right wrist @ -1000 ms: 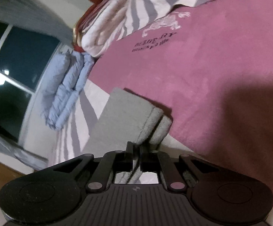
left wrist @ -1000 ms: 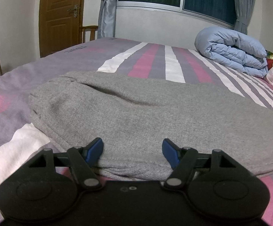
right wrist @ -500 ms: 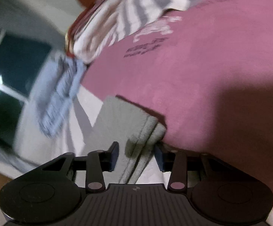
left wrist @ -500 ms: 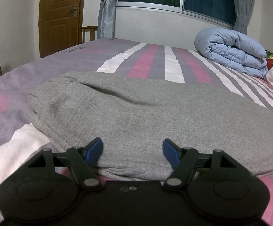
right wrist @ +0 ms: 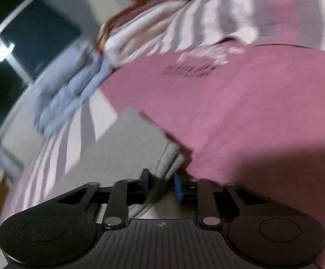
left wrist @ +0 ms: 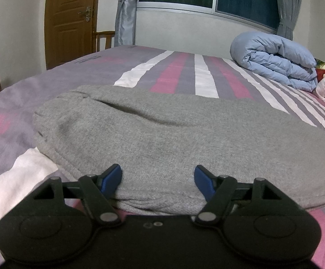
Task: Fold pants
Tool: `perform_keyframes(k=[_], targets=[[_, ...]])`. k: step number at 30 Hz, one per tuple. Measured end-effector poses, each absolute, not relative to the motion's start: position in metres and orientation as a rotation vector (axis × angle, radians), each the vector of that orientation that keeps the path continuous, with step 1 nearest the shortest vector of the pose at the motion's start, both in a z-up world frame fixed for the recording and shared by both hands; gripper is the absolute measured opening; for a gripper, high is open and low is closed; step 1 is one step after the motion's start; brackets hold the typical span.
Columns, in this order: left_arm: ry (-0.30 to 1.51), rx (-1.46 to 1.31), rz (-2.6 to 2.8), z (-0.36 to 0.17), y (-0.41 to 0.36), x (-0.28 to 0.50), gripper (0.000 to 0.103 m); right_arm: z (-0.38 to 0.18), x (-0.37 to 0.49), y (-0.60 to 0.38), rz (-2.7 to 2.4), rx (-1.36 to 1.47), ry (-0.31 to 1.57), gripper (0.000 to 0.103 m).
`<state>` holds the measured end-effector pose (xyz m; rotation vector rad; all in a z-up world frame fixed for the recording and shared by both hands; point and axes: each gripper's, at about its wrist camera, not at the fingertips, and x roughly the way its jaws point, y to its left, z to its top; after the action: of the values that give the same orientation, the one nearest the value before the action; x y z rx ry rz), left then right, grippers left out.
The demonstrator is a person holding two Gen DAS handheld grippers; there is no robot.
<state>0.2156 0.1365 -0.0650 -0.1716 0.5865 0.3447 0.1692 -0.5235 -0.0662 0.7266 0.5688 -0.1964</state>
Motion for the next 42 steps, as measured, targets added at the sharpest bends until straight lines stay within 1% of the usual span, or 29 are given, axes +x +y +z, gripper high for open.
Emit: perform_keyframes(k=[1, 3, 6, 8, 11, 14, 15, 17, 18, 20, 21, 22, 23, 24, 26, 28, 30, 31, 32, 33, 34, 35, 37, 39, 41, 42], targets=[[0.586, -0.173, 0.344, -0.065, 0.137, 0.216, 0.065, -0.06, 0.161, -0.522, -0.244, 0.707, 0.544, 0.039], [0.581, -0.173, 0.345, -0.065, 0.137, 0.215, 0.065, -0.048, 0.144, -0.52, -0.312, 0.667, 0.505, 0.04], [0.564, -0.162, 0.346, -0.062, 0.135, 0.212, 0.066, -0.036, 0.131, -0.508, -0.251, 0.637, 0.5, 0.041], [0.517, -0.144, 0.354, -0.054, 0.13, 0.206, 0.069, -0.025, 0.126, -0.486, -0.202, 0.561, 0.501, 0.042], [0.467, -0.108, 0.32, -0.042, 0.118, 0.2, 0.07, -0.015, 0.125, -0.446, -0.083, 0.436, 0.492, 0.043], [0.478, -0.079, 0.229, -0.032, 0.093, 0.207, 0.071, -0.013, 0.133, -0.402, 0.012, 0.346, 0.5, 0.046], [0.478, -0.064, 0.192, -0.03, 0.083, 0.21, 0.072, -0.014, 0.14, -0.385, 0.05, 0.318, 0.508, 0.049], [0.497, -0.013, 0.122, -0.032, 0.061, 0.221, 0.076, -0.02, 0.15, -0.356, 0.111, 0.251, 0.519, 0.075], [0.539, 0.006, 0.091, -0.037, 0.052, 0.231, 0.078, -0.025, 0.155, -0.34, 0.129, 0.196, 0.544, 0.077], [0.677, 0.019, 0.083, -0.054, 0.048, 0.254, 0.082, -0.042, 0.169, -0.313, 0.106, 0.04, 0.63, 0.078], [0.674, -0.002, 0.082, -0.058, 0.051, 0.258, 0.082, -0.054, 0.179, -0.307, 0.06, -0.022, 0.69, 0.078], [0.681, -0.032, 0.086, -0.055, 0.056, 0.26, 0.082, -0.059, 0.184, -0.31, 0.046, -0.005, 0.69, 0.078], [0.687, -0.05, 0.092, -0.049, 0.061, 0.261, 0.075, -0.058, 0.186, -0.314, 0.029, 0.022, 0.688, 0.078], [0.668, -0.055, 0.104, -0.041, 0.066, 0.26, 0.074, -0.055, 0.186, -0.318, -0.001, 0.028, 0.681, 0.078], [0.606, -0.052, 0.11, -0.026, 0.074, 0.262, 0.077, -0.044, 0.182, -0.321, 0.011, 0.046, 0.628, 0.078], [0.61, -0.045, 0.108, -0.019, 0.08, 0.279, 0.078, -0.036, 0.189, -0.315, 0.068, 0.033, 0.607, 0.078], [0.658, -0.035, 0.121, -0.026, 0.089, 0.304, 0.079, -0.037, 0.202, -0.305, 0.092, 0.001, 0.609, 0.078], [0.714, -0.028, 0.149, -0.033, 0.094, 0.316, 0.077, -0.041, 0.211, -0.301, 0.104, -0.006, 0.619, 0.078], [0.769, -0.036, 0.172, -0.042, 0.103, 0.325, 0.079, -0.046, 0.222, -0.297, 0.107, -0.028, 0.638, 0.078], [0.763, -0.058, 0.157, -0.048, 0.112, 0.324, 0.084, -0.056, 0.234, -0.296, 0.082, -0.081, 0.679, 0.078], [0.754, -0.075, 0.16, -0.051, 0.12, 0.322, 0.085, -0.063, 0.245, -0.301, 0.059, -0.102, 0.709, 0.083], [0.755, -0.077, 0.169, -0.051, 0.124, 0.321, 0.085, -0.067, 0.248, -0.311, 0.05, -0.054, 0.717, 0.091], [0.747, -0.08, 0.187, -0.046, 0.127, 0.312, 0.083, -0.063, 0.247, -0.324, 0.027, 0.016, 0.717, 0.09], [0.724, -0.078, 0.202, -0.041, 0.128, 0.297, 0.086, -0.053, 0.228, -0.334, 0.036, 0.076, 0.645, 0.091], [0.698, -0.088, 0.212, -0.039, 0.124, 0.284, 0.095, -0.046, 0.205, -0.344, 0.049, 0.146, 0.608, 0.091], [0.695, -0.091, 0.218, -0.038, 0.123, 0.277, 0.095, -0.045, 0.193, -0.348, 0.047, 0.167, 0.584, 0.093]])
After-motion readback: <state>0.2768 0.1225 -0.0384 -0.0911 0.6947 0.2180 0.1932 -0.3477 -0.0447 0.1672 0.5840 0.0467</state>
